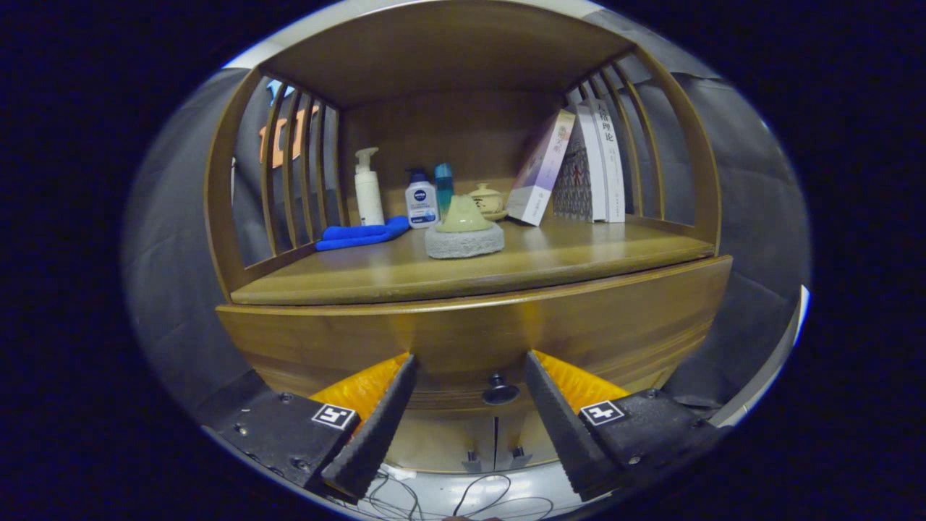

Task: Pull open the drawer, take out the items inside it, and place them on the countertop above the cabinet.

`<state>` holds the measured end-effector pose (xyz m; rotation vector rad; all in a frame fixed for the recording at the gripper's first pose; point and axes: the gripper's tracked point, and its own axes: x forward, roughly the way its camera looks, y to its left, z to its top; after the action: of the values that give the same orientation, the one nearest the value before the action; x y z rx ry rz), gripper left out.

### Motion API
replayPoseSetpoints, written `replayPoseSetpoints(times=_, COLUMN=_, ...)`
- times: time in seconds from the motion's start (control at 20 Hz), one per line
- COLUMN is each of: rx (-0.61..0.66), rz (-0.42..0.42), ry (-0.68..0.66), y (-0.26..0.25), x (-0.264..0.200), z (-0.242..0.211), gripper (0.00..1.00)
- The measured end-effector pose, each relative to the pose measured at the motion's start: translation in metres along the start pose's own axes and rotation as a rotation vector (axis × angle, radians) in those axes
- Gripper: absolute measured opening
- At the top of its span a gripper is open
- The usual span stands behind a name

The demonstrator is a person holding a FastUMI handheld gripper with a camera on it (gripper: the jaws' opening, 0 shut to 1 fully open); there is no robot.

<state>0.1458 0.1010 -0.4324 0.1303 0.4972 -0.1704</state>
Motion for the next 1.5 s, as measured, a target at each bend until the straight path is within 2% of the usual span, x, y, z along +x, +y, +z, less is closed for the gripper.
replayPoseSetpoints(times=0.45, rx=-0.068, rz=0.010, ry=0.018, y=-0.001, x=0.008, z=0.002, gripper=0.98)
replayPoseSetpoints(times=0.6, rx=-0.089, rz=0.046, ry=-0.034, y=-0.001, x=-0.010, z=0.028, gripper=0.98)
replayPoseSetpoints(times=0.85, rx=-0.149, rz=0.108, ry=-0.110, y=-0.006, x=-0.063, z=0.069, gripper=0.98)
replayPoseSetpoints(times=1.1, rx=-0.189, rz=0.214, ry=-0.168, y=-0.004, x=-0.137, z=0.124, gripper=0.98)
replayPoseSetpoints(times=1.35, rx=-0.206, rz=0.273, ry=-0.285, y=-0.002, x=-0.231, z=0.198, gripper=1.00)
replayPoseSetpoints(times=1.5, rx=-0.189, rz=0.270, ry=-0.323, y=-0.013, x=-0.275, z=0.227, gripper=1.00)
